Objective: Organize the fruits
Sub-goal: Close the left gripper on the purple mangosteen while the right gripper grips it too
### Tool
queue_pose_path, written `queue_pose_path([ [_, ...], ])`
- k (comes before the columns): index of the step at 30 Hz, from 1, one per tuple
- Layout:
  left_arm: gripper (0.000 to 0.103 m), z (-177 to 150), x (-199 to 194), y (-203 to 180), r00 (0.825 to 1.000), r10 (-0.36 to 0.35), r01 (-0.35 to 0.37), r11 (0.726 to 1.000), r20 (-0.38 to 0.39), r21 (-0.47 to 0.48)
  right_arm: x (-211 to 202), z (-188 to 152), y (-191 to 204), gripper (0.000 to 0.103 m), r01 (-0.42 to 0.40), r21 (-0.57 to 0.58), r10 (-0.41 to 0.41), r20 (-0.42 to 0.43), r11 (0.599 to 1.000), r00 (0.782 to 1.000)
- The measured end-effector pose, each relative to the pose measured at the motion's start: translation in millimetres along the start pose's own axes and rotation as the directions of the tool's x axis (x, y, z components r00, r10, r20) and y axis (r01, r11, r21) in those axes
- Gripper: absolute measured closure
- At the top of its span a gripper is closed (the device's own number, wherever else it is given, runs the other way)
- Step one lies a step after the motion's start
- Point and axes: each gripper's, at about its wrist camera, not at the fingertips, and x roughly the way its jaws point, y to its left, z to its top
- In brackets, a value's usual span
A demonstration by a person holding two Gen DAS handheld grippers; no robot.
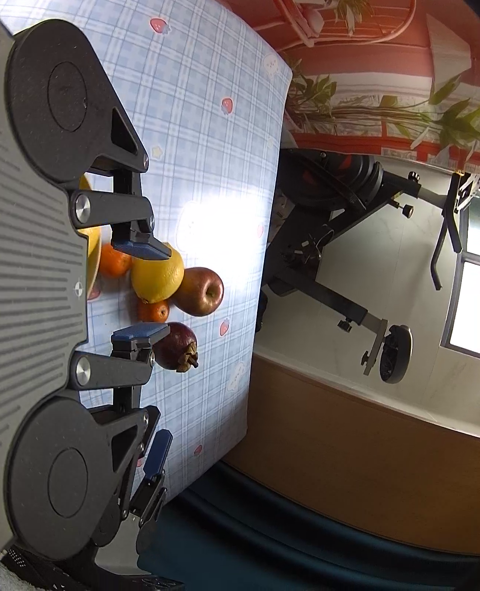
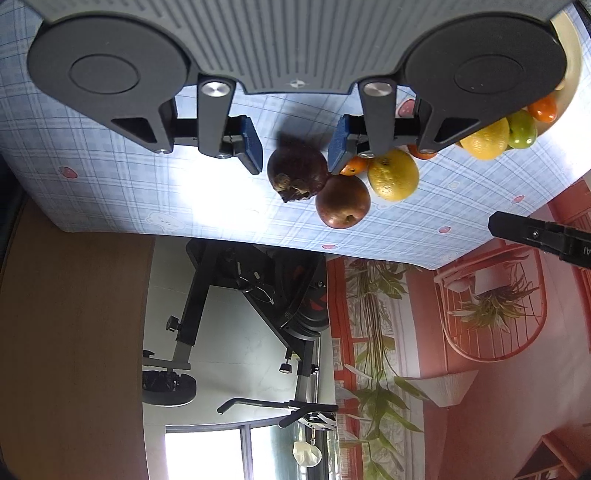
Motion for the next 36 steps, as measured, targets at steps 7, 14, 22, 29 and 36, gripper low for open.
queue_pose_path([
  [7,0.064,25.5,55.1,-21.5,0.997,-0.054,0.054,0.998,-0.050,0.013,33.7,-2.8,-11.2,0.055,-0.016,-0.025,0.016,-0.032,1.000,0.999],
  [14,0.064,33.9,109.8,-29.1,0.985,-0.119,0.118,0.993,-0.125,-0.017,67.4,-10.3,-14.2,0.049,-0.060,-0.060,0.055,-0.079,0.996,0.995],
  [22,0.064,39.5,145.7,-31.2,0.970,-0.166,0.159,0.986,-0.179,-0.056,90.1,-17.8,-16.5,0.048,-0.093,-0.089,0.082,-0.124,0.992,0.989],
  [29,0.058,39.3,165.5,-31.7,0.954,-0.202,0.191,0.979,-0.223,-0.067,98.2,-16.9,-24.5,0.043,-0.152,-0.056,0.143,-0.130,0.987,0.981],
  [36,0.057,41.0,173.6,-30.6,0.955,-0.192,0.182,0.981,-0.225,-0.061,103.2,-13.4,-25.8,0.042,-0.187,-0.055,0.178,-0.136,0.981,0.975],
])
